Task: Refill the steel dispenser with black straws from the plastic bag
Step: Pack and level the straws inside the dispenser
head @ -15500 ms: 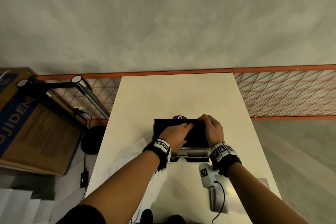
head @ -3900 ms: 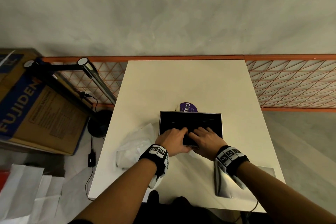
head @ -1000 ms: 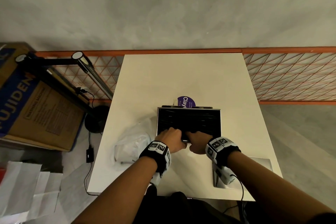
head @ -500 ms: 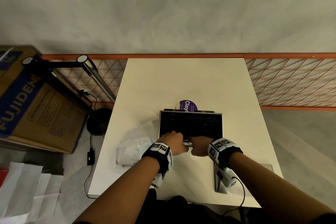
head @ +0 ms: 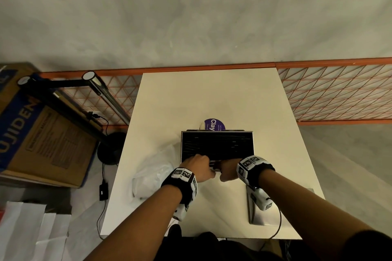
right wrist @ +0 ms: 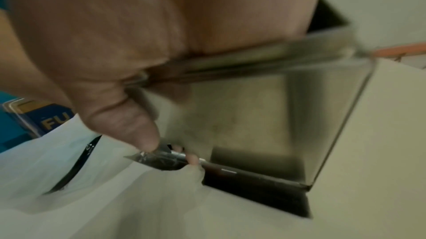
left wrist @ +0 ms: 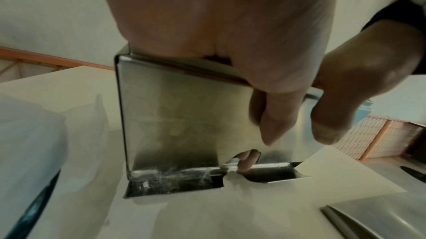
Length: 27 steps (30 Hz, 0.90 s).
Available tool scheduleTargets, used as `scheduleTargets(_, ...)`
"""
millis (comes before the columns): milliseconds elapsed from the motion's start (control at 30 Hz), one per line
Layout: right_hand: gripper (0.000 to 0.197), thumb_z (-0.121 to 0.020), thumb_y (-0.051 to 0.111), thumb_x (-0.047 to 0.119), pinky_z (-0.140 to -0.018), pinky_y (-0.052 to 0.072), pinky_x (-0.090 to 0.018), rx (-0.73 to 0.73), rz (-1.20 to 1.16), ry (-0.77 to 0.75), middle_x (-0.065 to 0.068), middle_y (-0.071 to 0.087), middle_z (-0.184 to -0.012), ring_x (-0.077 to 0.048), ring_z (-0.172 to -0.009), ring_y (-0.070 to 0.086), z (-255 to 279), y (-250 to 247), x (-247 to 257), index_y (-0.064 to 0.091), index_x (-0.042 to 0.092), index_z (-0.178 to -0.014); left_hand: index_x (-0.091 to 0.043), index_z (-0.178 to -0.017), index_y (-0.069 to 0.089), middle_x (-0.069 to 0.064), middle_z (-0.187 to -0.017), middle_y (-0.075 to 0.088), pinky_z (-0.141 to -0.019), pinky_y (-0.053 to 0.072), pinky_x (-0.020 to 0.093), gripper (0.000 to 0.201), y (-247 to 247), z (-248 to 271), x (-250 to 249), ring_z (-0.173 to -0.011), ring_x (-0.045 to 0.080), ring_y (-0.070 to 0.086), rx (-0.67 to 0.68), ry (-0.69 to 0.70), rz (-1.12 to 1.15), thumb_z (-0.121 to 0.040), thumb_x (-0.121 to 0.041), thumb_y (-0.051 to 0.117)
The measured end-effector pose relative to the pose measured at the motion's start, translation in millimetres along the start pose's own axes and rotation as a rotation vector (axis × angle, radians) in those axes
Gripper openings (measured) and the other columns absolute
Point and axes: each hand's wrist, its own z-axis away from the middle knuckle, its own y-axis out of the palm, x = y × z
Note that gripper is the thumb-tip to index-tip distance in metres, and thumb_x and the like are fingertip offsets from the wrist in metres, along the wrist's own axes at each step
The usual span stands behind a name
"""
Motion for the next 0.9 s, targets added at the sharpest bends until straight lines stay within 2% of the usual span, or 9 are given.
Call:
scheduleTargets(133, 0.043, -0.085, 0.058, 0.024, -0.098, 0.043, -0.037, 0.014, 0.022, -0.016, -0.009, 0.061, -0.127, -0.030, -0.116, 0.054, -5, -2, 7, 0.058, 0.014, -0.127, -0.020, -0.113, 0.071, 0.010, -0.113, 0.070, -0.087, 0.056, 0.038, 0.039, 2, 0, 1, -0.102, 0.035, 0.068, -0.005, 0.016, 0.005, -0.079, -0.040, 0.071)
scheduleTargets(333, 0.041, -0.088, 0.058, 0.018, -0.090, 0.041, -0.029, -0.062, -0.061, -0.052, -0.012, 0.063, -0.124, -0.030, -0.113, 0.057, -2, -1, 3, 0.059, 0.010, -0.128, -0.020, -0.111, 0.071, 0.010, -0.112, 0.070, -0.086, 0.055, 0.038, 0.039, 0, -4, 3, -0.101, 0.035, 0.068, 0.021, 0.008, -0.040, -0.081, -0.044, 0.069)
scheduleTargets(533, 0.044, -0.087, 0.057, 0.023, -0.096, 0.048, -0.037, -0.105, -0.068, -0.023, -0.010, 0.064, -0.123, -0.031, -0.114, 0.060, 0, 1, -5, 0.057, 0.017, -0.131, -0.023, -0.123, 0.068, 0.009, -0.121, 0.069, -0.093, 0.053, 0.038, 0.046, -7, -10, 0, -0.110, 0.033, 0.065, 0.078, 0.001, -0.071, -0.084, -0.049, 0.065)
scheduleTargets(700, 0.041, -0.088, 0.055, 0.028, -0.095, 0.050, -0.037, -0.170, -0.092, -0.009, -0.007, 0.067, -0.120, -0.030, -0.111, 0.062, 1, -1, -15, 0.059, 0.024, -0.129, -0.022, -0.118, 0.069, 0.008, -0.114, 0.071, -0.087, 0.053, 0.037, 0.043, -11, -12, 0, -0.103, 0.033, 0.068, 0.007, 0.018, -0.135, -0.084, -0.050, 0.064)
scheduleTargets(900, 0.035, -0.087, 0.055, 0.031, -0.089, 0.053, -0.039, -0.132, -0.066, 0.001, -0.006, 0.067, -0.116, -0.029, -0.104, 0.064, 4, -9, -21, 0.063, 0.028, -0.121, -0.022, -0.103, 0.075, 0.007, -0.100, 0.071, -0.079, 0.049, 0.036, 0.031, -19, -9, 0, -0.093, 0.034, 0.069, -0.103, 0.127, -0.229, -0.087, -0.046, 0.063)
